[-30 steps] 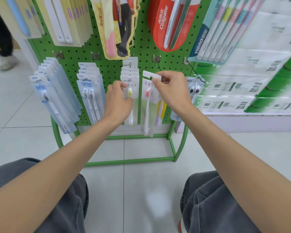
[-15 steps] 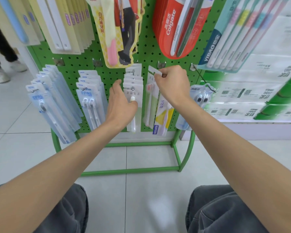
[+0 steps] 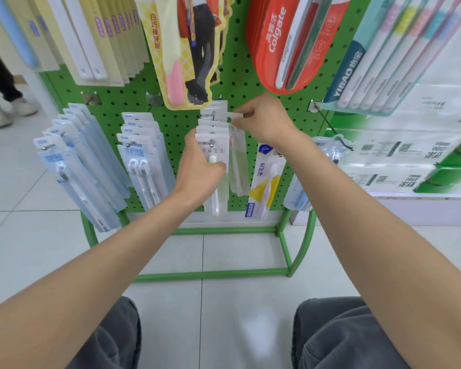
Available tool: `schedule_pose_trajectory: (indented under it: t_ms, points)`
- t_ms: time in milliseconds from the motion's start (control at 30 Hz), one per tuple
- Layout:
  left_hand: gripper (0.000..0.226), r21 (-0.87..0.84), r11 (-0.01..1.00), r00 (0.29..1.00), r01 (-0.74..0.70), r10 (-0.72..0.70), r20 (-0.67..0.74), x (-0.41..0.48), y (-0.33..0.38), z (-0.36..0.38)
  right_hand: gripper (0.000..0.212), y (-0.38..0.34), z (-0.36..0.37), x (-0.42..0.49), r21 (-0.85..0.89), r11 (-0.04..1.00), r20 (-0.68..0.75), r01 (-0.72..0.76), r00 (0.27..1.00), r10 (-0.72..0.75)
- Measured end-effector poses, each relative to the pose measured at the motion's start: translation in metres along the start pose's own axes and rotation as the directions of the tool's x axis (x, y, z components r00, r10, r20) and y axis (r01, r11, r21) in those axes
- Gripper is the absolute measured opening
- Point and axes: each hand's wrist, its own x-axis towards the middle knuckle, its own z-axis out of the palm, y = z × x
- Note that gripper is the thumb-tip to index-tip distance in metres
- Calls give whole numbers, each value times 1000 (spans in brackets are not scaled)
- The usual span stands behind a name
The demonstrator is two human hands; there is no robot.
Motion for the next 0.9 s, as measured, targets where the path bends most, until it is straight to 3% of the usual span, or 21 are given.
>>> schedule_pose_trajectory:
  t_ms: [200, 767, 900]
  points:
    - [64, -26, 999, 999, 25, -24, 22, 3, -1, -2, 34, -2, -2, 6, 79, 997, 18, 2, 1000, -4]
    - [60, -51, 998, 999, 29, -28, 17, 10, -3, -6, 27, -9, 15, 23, 145, 989, 167, -7, 986, -17]
    - [61, -53, 998, 999, 38, -37, 19, 11, -4, -6, 26, -4, 11, 24, 162, 987, 49, -6, 999, -2]
